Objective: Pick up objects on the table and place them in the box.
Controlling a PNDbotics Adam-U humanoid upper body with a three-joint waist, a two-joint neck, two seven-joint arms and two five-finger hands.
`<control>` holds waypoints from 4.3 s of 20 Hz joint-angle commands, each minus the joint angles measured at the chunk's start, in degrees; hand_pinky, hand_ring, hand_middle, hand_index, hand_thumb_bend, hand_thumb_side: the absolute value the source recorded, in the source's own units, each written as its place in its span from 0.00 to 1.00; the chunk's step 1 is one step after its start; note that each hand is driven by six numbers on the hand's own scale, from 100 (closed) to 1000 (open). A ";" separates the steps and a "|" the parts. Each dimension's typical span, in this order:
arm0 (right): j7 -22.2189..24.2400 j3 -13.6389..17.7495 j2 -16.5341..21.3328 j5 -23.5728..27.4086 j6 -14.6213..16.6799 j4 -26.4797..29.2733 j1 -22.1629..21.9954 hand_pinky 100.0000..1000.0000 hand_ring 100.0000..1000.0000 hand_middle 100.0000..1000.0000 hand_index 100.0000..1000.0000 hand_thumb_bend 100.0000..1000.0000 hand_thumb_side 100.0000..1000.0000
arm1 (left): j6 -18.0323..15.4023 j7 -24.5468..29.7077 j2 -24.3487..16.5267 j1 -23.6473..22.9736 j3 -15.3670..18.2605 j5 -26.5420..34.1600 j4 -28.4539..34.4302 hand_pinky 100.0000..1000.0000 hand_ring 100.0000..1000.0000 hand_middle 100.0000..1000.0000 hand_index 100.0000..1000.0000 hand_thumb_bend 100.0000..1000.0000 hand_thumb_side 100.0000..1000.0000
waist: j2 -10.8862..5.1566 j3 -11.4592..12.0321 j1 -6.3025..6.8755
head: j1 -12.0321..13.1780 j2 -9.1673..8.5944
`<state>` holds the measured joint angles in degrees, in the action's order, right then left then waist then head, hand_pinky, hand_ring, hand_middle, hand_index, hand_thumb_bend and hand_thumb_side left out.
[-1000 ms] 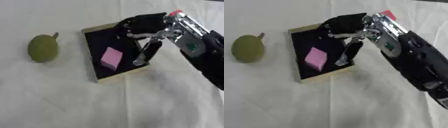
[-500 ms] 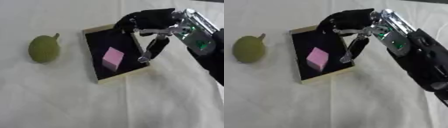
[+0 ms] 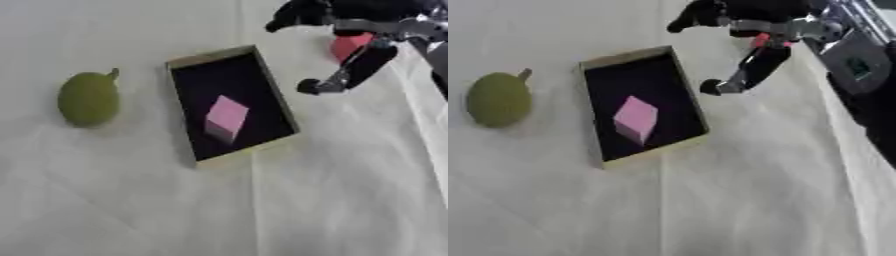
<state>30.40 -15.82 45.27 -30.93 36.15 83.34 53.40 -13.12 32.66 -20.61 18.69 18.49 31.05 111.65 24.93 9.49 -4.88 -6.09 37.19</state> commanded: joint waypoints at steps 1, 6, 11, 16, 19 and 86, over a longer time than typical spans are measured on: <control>1.64 2.50 3.14 -2.30 3.27 -3.19 0.55 0.89 0.91 0.83 0.95 0.30 0.46 | -0.08 -0.08 -1.01 0.44 0.20 -0.24 0.88 0.71 0.78 0.69 0.77 0.00 0.64 | -1.39 -0.05 0.40 | 0.19 -0.75; -0.44 3.72 3.06 -5.84 3.37 -8.51 1.18 0.90 0.92 0.83 0.96 0.30 0.47 | -0.39 0.05 -1.09 0.67 0.17 -0.25 0.62 0.71 0.78 0.69 0.77 0.00 0.64 | -1.14 0.01 0.64 | -0.22 -0.98; -2.43 5.15 2.96 -9.11 3.59 -13.46 2.06 0.90 0.93 0.84 0.96 0.32 0.48 | -0.82 0.27 -1.20 0.82 0.20 -0.24 0.21 0.71 0.78 0.69 0.76 0.00 0.64 | -0.90 0.11 0.81 | -0.48 -1.18; -4.15 5.37 3.21 -11.63 5.34 -17.48 3.47 0.90 0.94 0.85 0.96 0.36 0.52 | -1.03 0.50 -1.28 1.03 0.15 -0.20 -0.07 0.71 0.79 0.69 0.76 0.00 0.64 | -0.71 0.13 0.91 | -0.49 -1.35; -4.89 5.53 2.74 -12.61 6.50 -19.53 5.04 0.90 0.94 0.85 0.97 0.37 0.53 | -1.14 0.72 -1.29 1.17 0.03 -0.16 -0.24 0.71 0.79 0.70 0.76 0.00 0.64 | -0.59 0.28 1.03 | -0.57 -1.54; -13.69 8.17 2.92 -30.13 15.82 -39.52 12.66 0.90 0.97 0.90 0.97 0.36 0.70 | -8.49 -2.18 -6.42 8.49 -1.39 0.91 -3.79 0.76 0.86 0.79 0.85 0.00 0.64 | -0.80 1.34 1.38 | 0.22 -1.26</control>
<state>15.80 -8.40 46.66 -60.88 50.72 43.65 65.33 -20.56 31.52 -24.69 26.45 17.30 31.39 107.52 25.73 10.86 -3.71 -5.47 35.72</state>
